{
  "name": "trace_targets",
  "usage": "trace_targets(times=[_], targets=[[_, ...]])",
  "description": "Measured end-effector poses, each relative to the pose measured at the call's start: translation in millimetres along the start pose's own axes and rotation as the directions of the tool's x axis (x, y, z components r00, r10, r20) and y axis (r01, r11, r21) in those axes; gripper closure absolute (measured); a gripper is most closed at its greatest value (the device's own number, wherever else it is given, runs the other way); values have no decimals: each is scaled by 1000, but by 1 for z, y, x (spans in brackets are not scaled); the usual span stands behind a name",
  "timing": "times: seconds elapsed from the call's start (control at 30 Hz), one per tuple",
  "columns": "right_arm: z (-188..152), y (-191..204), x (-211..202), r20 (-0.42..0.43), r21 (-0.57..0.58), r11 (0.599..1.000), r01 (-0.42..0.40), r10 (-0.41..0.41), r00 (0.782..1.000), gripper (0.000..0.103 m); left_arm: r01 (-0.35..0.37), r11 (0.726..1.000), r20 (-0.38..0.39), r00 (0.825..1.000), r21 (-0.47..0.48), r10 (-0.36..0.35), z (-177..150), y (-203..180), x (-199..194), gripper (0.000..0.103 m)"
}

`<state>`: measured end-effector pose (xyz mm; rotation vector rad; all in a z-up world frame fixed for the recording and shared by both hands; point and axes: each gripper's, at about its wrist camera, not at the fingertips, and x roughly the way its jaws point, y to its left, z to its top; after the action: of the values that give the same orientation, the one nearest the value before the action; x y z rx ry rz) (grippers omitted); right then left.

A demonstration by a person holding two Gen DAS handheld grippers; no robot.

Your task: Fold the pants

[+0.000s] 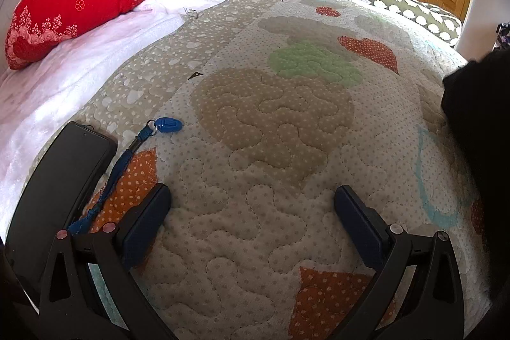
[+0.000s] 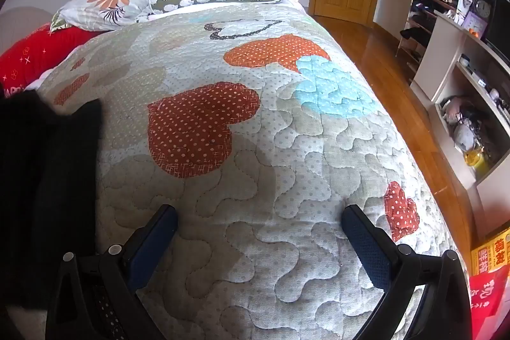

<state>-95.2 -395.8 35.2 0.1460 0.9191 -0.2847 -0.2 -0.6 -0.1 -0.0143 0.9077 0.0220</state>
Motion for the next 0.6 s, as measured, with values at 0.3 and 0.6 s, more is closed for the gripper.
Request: trace_targets(times=[0.3,0.6], targets=[[1,-1,0,-1,1,1000,-1,1,1000,0,0,1000,0,1000,0,0,0,0,0,0],[0,1,-1,-1,-2,1000,2,-2,1000,0,0,1000,0,1000,0,0,1,2,2,0]])
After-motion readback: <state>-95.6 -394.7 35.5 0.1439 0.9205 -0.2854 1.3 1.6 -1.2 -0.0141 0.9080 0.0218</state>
